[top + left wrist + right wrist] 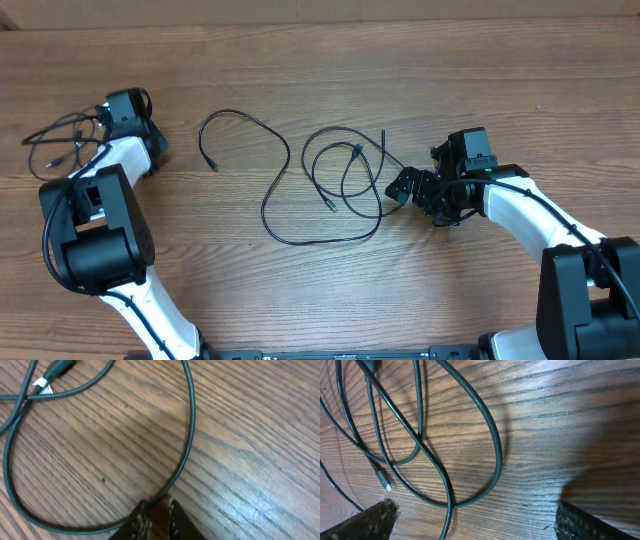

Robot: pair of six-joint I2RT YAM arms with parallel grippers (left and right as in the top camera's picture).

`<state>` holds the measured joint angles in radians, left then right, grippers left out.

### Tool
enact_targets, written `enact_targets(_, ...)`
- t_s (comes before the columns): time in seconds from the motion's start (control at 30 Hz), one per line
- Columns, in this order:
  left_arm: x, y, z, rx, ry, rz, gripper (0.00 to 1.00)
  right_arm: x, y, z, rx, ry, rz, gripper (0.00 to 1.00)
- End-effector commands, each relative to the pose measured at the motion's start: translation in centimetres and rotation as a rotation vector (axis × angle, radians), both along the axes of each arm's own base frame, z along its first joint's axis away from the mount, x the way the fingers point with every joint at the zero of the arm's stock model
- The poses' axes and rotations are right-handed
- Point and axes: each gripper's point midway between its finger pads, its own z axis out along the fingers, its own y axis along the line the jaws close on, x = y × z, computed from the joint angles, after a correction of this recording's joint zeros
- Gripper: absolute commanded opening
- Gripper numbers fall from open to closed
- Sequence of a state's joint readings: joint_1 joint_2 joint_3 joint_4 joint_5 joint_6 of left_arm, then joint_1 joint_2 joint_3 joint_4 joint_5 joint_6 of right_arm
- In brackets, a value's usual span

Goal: Untangle cables
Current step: 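Lower the left gripper at the far left and release the cable, then move the left gripper back right toward the remaining cables at center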

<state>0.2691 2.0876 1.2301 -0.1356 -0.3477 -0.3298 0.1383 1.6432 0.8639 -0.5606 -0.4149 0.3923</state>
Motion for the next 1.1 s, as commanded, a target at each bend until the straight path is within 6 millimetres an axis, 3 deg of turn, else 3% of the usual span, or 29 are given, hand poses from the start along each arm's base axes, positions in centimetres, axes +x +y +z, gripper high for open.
enact_targets(0.0,-5.9,0.1,-7.7,-0.066,0.190,0.027,0.14,1.1,0.1,0.8,0.010,-0.031,-0.002,1.00)
enact_targets(0.3,-8.7,3.5,-8.7,-0.165,0.128,0.192,0.16,1.1,0.1,0.8,0.010,-0.031,-0.002,1.00)
enact_targets(0.5,-8.6,3.3,-9.1,-0.293,0.078,0.183,0.20,1.1,0.1,0.8,0.010,-0.031,-0.002,1.00)
enact_targets(0.63,-8.2,2.8,-9.1,-0.311,0.067,0.165,0.33,1.1,0.1,0.8,0.010,-0.031,-0.002,1.00)
enact_targets(0.7,-7.8,2.1,-9.1,-0.315,0.067,0.145,0.31,1.1,0.1,0.8,0.010,-0.031,-0.002,1.00)
enact_targets(0.73,-7.5,1.8,-8.9,-0.310,0.066,0.133,0.39,1.1,0.1,0.8,0.010,-0.031,-0.002,1.00)
enact_targets(0.77,-7.0,1.4,-8.4,-0.295,0.065,0.115,0.57,1.1,0.1,0.8,0.010,-0.031,-0.002,1.00)
enact_targets(0.83,-6.2,0.9,-7.2,-0.273,0.053,0.093,0.70,1.1,0.1,0.8,0.010,-0.031,-0.002,1.00)
enact_targets(1.0,-4.2,-1.3,-3.8,-0.250,0.003,0.022,0.78,1.1,0.1,0.8,0.010,-0.031,-0.002,1.00)
enact_targets(1.07,-3.2,-3.2,-2.3,-0.243,-0.015,-0.028,0.79,1.1,0.1,0.8,0.010,-0.031,-0.002,1.00)
